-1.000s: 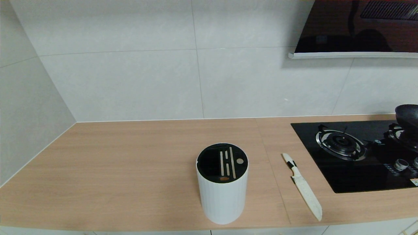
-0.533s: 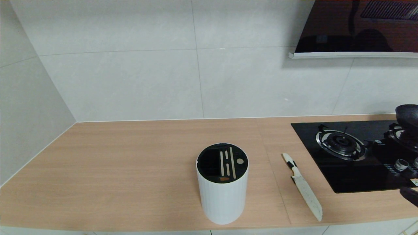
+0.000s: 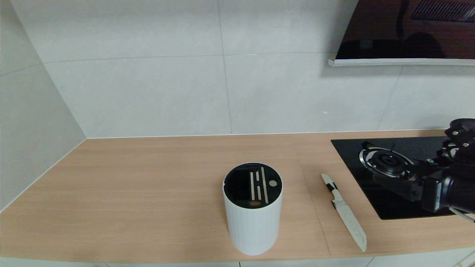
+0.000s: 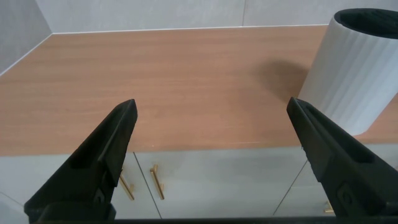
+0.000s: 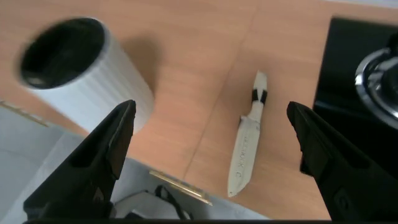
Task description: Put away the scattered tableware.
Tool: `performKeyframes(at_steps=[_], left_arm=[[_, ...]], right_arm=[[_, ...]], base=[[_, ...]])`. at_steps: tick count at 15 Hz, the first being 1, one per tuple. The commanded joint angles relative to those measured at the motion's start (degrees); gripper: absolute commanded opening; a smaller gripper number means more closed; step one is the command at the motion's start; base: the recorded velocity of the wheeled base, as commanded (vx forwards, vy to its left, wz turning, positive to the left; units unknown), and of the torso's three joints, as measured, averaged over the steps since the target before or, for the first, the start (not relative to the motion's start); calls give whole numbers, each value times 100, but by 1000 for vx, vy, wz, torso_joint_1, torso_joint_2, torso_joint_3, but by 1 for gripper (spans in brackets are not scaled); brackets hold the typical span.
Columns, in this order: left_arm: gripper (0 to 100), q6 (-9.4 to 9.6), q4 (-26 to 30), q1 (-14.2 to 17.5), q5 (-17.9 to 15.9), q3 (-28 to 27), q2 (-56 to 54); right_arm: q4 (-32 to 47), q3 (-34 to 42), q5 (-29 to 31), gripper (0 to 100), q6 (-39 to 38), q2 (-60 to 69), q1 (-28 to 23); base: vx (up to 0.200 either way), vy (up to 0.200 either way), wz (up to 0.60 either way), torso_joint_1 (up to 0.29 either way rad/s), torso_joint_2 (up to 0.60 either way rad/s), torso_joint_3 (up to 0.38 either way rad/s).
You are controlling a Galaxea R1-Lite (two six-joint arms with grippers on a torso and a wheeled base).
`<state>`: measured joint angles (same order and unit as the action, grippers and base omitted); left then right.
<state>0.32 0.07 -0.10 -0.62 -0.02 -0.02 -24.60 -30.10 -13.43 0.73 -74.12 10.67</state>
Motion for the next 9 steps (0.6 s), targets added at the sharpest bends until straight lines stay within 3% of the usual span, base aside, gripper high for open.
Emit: performKeyframes(at_steps=[1,3,9], left_arm=[[100,3,-7,1,1,2,2],[100,-5,1,1,1,2,2],[100,-5,1,1,1,2,2]], right_arm=[[-27,-145,210,100,6,-850,217],[-36,-128,570,100,6,-1228,304],[-467,-101,737,100,-38,-2133,419]], base=[[0,0,0,0,0,0],[0,0,0,0,0,0],[0,0,0,0,0,0]])
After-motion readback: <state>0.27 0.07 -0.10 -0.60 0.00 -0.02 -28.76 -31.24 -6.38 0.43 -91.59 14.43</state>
